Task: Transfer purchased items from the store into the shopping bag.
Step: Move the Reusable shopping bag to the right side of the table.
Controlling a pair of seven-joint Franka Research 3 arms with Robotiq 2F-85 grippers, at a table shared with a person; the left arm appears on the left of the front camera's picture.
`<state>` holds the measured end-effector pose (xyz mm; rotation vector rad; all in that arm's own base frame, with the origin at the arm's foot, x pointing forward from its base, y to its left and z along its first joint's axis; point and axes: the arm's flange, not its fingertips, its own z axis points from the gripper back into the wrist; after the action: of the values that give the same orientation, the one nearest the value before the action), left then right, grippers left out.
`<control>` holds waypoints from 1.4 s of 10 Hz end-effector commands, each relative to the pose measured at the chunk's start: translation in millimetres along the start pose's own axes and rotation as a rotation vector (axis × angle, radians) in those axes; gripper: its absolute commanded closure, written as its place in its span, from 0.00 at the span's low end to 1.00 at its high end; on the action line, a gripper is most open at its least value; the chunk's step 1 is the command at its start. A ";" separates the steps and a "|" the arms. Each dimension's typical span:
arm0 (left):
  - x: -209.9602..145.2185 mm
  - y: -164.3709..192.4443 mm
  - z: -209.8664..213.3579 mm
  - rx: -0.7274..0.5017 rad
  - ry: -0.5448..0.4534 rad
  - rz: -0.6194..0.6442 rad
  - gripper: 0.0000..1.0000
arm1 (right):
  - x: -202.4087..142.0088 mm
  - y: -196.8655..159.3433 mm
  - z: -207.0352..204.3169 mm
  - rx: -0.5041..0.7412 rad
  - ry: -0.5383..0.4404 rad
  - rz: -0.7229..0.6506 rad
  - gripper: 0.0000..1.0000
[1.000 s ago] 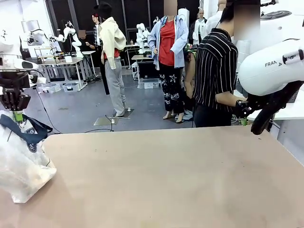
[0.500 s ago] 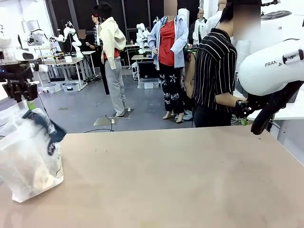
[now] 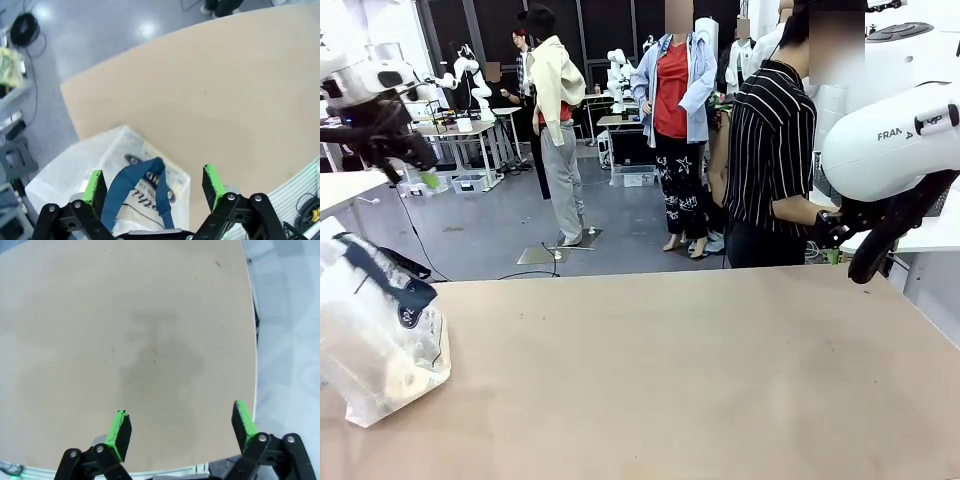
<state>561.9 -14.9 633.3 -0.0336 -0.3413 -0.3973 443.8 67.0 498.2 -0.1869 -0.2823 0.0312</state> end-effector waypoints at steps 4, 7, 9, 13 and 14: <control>31.7 -94.1 -66.3 -0.252 -0.175 -0.239 0.00 | 2.3 -2.2 2.2 -0.016 0.007 0.009 0.00; 53.0 -134.8 -119.8 -0.330 -0.140 -0.241 0.00 | 2.3 -2.2 2.2 -0.016 0.007 0.009 0.00; 51.7 -149.4 -137.5 -0.320 -0.118 -0.232 0.00 | 2.3 -2.2 2.2 -0.016 0.007 0.009 0.00; 49.6 -152.0 -144.6 -0.341 -0.104 -0.245 0.00 | 2.3 -2.2 2.2 -0.016 0.007 0.009 0.00; 49.6 -152.0 -144.6 -0.341 -0.104 -0.245 0.00 | 2.3 -2.2 2.2 -0.016 0.007 0.009 0.00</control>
<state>592.7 -190.2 507.3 -0.3444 -0.3796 -0.6934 443.9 66.8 498.2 -0.1876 -0.2821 0.0306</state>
